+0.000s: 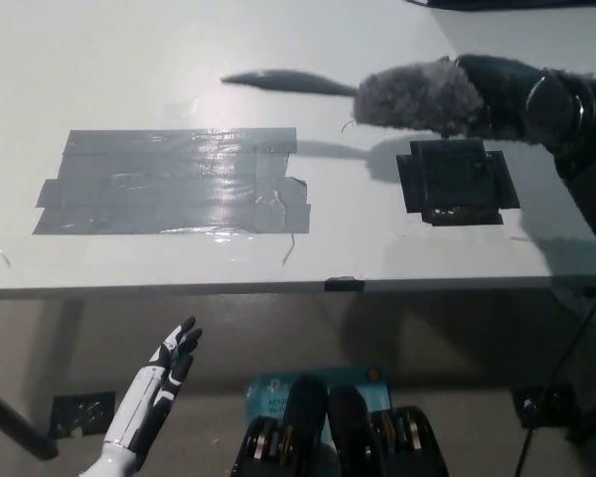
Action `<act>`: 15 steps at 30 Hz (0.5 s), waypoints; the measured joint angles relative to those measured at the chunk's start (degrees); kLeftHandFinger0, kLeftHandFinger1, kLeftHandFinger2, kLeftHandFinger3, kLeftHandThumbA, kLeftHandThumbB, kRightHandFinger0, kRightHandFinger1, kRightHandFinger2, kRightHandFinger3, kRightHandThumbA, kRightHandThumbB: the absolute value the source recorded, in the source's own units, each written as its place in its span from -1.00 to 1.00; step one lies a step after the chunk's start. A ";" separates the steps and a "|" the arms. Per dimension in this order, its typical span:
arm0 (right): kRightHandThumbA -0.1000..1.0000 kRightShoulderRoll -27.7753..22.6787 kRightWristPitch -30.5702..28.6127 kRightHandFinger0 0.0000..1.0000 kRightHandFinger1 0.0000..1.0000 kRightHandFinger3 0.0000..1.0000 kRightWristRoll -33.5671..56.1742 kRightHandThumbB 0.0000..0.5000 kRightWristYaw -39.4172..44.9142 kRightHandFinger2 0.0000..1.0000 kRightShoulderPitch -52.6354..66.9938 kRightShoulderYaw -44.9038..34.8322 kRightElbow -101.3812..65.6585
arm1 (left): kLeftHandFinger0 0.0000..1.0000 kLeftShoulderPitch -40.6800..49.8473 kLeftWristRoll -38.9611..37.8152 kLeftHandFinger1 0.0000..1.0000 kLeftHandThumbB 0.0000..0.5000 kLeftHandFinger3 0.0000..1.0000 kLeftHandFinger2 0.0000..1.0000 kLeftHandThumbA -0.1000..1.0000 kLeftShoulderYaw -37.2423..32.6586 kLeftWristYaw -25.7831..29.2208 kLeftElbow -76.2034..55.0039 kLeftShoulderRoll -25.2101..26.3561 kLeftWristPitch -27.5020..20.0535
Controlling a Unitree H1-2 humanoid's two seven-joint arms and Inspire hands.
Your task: A person hands a grey duster to the robot and the robot grabs it with its right hand and places it on the black marked spot infron tof it on the desk
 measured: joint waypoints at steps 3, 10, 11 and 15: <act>-0.63 -0.23 0.24 1.00 1.00 1.00 -0.48 0.35 0.98 1.00 0.26 1.26 -0.48 | 1.00 -0.04 0.01 1.00 -0.48 1.00 1.00 1.00 -0.01 0.00 0.00 0.06 0.00; 0.44 -1.04 2.36 1.00 1.00 1.00 -0.55 1.00 6.27 1.00 1.06 3.85 -2.72 | 1.00 -0.04 0.02 1.00 -0.46 1.00 1.00 0.99 -0.01 -0.01 -0.05 0.16 0.05; 0.47 -1.27 2.56 1.00 1.00 1.00 -0.50 1.00 6.83 1.00 1.15 3.82 -3.39 | 1.00 -0.04 0.02 1.00 -0.48 1.00 1.00 0.98 0.00 -0.01 -0.05 0.16 0.07; 0.58 -3.09 3.05 1.00 1.00 1.00 0.88 1.00 9.43 1.00 1.14 2.01 -7.83 | 1.00 -0.11 0.02 1.00 -0.45 1.00 1.00 0.94 0.00 -0.01 -0.05 0.18 0.07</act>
